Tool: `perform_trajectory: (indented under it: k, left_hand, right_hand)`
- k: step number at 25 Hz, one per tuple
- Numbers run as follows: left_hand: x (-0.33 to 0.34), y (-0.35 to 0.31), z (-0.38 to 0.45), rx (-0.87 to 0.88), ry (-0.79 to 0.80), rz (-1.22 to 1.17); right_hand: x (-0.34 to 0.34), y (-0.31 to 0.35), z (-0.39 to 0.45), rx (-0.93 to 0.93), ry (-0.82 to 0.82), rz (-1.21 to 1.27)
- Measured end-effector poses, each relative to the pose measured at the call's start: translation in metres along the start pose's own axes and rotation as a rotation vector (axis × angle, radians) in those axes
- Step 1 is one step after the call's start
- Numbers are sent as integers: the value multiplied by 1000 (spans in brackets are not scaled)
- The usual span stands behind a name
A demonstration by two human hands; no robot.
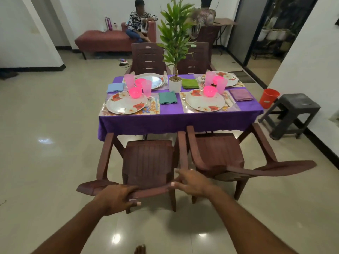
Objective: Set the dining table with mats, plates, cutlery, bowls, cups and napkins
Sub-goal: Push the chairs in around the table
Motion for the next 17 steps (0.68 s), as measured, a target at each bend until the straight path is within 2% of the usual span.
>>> perform_trajectory:
  k: [4,5,7,10,14,17]
  left_hand:
    - [-8,-104,42,4,-94,-96]
    - [-13,-128,59,24,-139,-95]
    - [-20,-176,86,82,-197,-85]
    - [-24,-248,124,195,-174,-55]
    - [-38,-313,195,290,-189,37]
    - [-26,-350,241,353,-133,52]
  right_hand:
    - [-74,-103,-46,40,-327,-296]
    - [-85,-130,-54,84,-360,-396]
    - [-98,-172,-71,202,-314,-504]
    - [-106,-229,-101,332,-172,-531]
    - [-120,-279,-117,373,-101,-528]
    - [-120,-305,-118,321,-50,-471]
Point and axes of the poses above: each hand's wrist, its own z-axis towards the middle knuckle, its own x-axis out of the palm, y = z × x, the point moved 4 cm from there along z, towards the middle knuckle, and after that the axes turned 9 degrees about -y, right-handed, at the moved point
